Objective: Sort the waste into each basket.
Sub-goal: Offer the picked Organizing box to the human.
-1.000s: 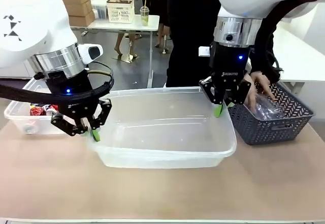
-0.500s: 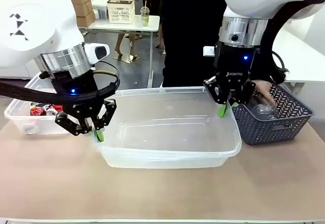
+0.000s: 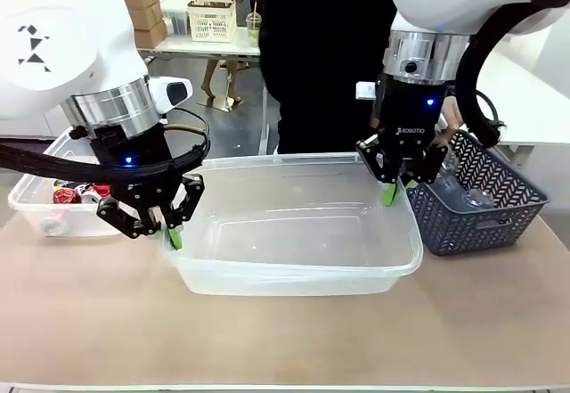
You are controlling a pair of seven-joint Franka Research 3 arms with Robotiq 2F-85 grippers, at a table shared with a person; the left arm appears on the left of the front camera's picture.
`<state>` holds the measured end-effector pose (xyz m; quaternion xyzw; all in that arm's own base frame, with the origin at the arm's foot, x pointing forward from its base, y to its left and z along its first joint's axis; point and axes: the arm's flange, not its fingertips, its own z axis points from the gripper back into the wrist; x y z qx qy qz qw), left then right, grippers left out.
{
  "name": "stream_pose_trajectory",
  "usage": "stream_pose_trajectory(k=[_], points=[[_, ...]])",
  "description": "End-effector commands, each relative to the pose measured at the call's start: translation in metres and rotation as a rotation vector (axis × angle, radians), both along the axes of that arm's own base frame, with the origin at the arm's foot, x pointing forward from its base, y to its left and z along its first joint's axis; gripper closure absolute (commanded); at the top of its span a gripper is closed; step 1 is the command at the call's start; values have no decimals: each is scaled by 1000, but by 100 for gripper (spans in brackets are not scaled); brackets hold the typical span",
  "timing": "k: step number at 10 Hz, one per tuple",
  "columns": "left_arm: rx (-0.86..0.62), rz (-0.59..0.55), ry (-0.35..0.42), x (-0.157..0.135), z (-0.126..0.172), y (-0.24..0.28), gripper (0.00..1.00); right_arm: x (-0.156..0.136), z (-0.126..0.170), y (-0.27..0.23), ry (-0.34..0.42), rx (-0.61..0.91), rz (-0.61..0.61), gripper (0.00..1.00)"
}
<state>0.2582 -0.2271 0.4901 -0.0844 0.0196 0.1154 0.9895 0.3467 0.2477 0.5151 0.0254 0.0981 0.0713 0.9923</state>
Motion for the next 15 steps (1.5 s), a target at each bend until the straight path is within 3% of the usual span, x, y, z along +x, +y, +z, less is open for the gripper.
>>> stream_pose_trajectory(k=[1, 15], points=[[-1, 20, 3, 6, 1, 2, 100, -8, 1, -2, 2, -3, 2, 100], [-1, 20, 3, 6, 1, 2, 100, -8, 1, -2, 2, -3, 2, 100]])
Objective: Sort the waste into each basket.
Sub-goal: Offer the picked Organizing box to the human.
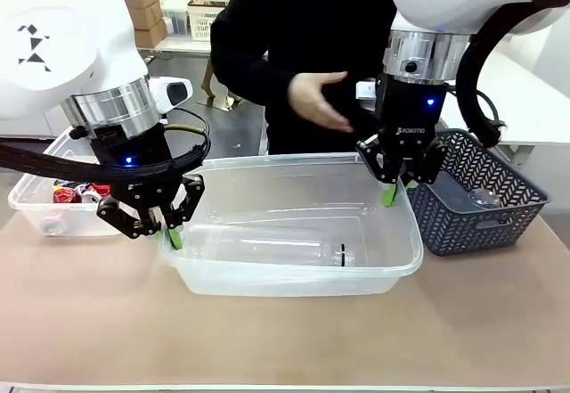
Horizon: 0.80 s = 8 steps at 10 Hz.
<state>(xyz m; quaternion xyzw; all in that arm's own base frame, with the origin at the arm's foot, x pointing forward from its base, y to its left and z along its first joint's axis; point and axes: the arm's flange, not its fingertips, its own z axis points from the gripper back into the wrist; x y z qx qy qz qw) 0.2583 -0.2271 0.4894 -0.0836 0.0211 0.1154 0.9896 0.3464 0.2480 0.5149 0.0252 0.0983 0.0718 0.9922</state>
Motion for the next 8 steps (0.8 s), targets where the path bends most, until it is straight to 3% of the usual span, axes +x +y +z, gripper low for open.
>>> stream_pose_trajectory(k=[1, 8], points=[[-2, 20, 0, 6, 2, 2, 100, -8, 2, -2, 1, -2, 1, 100], [-2, 20, 0, 6, 2, 2, 100, -8, 2, -2, 1, -2, 1, 100]])
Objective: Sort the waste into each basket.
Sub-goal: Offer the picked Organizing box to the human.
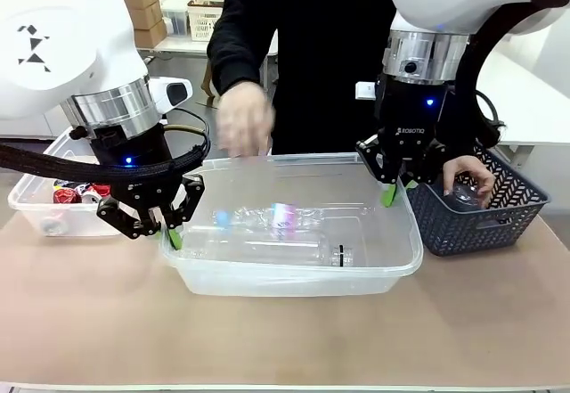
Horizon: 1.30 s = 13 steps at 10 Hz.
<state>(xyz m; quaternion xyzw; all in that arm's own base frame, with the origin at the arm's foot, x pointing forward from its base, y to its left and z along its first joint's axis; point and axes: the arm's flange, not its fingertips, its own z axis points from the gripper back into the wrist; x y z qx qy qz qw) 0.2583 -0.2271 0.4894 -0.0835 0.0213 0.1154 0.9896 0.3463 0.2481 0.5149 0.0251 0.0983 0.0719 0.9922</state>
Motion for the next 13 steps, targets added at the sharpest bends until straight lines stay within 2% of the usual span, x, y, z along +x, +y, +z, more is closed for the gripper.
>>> stream_pose_trajectory(k=[1, 13], points=[[-2, 20, 0, 6, 2, 2, 100, -8, 2, -3, 1, -2, 1, 100], [-2, 20, 0, 6, 2, 2, 100, -8, 2, -3, 1, -2, 1, 100]])
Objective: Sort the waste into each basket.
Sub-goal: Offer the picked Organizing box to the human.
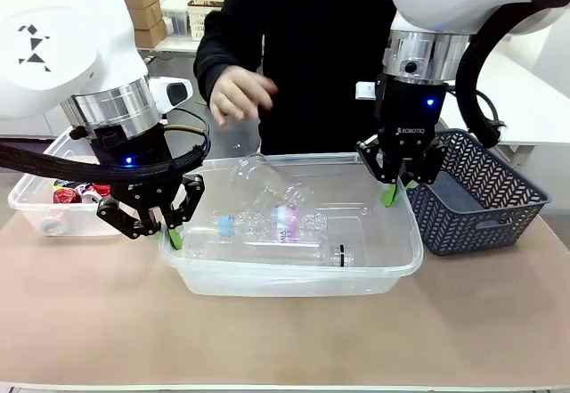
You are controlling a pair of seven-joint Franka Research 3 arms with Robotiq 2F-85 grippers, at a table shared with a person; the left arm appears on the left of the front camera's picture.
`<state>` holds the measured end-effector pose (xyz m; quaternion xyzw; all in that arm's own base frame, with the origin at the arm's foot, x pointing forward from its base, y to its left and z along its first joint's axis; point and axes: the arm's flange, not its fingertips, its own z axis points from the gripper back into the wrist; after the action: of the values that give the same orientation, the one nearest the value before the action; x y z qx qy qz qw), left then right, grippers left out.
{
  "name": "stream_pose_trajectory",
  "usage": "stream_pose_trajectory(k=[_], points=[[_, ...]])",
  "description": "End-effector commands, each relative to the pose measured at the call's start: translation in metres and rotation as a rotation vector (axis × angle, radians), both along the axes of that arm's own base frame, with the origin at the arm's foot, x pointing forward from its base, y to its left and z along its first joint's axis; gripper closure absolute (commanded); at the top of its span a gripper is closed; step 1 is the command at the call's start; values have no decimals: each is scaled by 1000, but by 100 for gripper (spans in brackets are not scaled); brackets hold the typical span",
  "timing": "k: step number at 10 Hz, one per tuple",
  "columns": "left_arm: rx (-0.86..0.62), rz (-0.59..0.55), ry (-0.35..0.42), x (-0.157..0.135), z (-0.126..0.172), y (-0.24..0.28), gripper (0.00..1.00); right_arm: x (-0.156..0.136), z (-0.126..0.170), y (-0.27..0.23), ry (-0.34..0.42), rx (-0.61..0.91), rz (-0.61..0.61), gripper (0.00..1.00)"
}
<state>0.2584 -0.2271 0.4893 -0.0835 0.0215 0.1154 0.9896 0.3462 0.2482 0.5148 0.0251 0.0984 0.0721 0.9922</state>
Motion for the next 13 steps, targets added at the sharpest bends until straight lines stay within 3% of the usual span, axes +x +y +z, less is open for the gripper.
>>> stream_pose_trajectory(k=[1, 9, 10, 11, 13], points=[[-2, 20, 0, 6, 2, 2, 100, -8, 2, -3, 1, -2, 1, 100], [-2, 20, 0, 6, 2, 2, 100, -8, 2, -3, 1, -2, 1, 100], [0, 0, 0, 0, 0, 0, 93, 0, 0, 0, 0, 0, 0, 96], [18, -28, -37, 19, 13, -11, 93, 24, 7, 12, -31, 18, 48, 96], [-9, -50, -22, 82, 21, -21, 93, 105, 5, 36, -73, 135, 167, 96]])
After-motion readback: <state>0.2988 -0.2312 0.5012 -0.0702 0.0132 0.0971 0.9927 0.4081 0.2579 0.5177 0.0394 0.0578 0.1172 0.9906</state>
